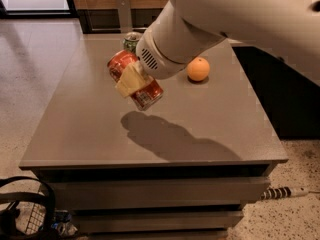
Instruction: Place coke can upright
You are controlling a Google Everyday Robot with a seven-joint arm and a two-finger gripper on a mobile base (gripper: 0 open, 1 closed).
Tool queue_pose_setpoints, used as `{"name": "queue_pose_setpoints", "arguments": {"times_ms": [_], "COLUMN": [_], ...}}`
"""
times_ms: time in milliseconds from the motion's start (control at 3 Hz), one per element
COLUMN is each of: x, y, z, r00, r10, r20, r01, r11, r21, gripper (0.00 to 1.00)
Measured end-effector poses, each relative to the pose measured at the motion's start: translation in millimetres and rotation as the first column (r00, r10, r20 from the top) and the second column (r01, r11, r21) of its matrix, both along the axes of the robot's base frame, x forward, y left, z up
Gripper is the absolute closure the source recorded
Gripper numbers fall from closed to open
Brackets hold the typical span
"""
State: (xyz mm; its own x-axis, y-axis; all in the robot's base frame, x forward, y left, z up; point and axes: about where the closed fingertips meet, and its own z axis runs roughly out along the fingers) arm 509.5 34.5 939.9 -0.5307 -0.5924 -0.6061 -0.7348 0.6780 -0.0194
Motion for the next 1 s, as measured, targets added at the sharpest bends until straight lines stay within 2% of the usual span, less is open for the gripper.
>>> {"name": "queue_pose_setpoints", "arguments": {"times_ms": [333,667,1000], "x": [8,12,16], "y": [13,27,37], "z": [8,3,-11], "r00": [0.9931,0.9739,0.9564], "r10": [0.106,0.202,0.245], "r20": [0.050,0.104,0.159], "r01": [-0.109,-0.214,-0.277], "r11": [0.992,0.969,0.935], "r21": [0.057,0.120,0.223], "gripper": [1.00,1.00,1.00]}}
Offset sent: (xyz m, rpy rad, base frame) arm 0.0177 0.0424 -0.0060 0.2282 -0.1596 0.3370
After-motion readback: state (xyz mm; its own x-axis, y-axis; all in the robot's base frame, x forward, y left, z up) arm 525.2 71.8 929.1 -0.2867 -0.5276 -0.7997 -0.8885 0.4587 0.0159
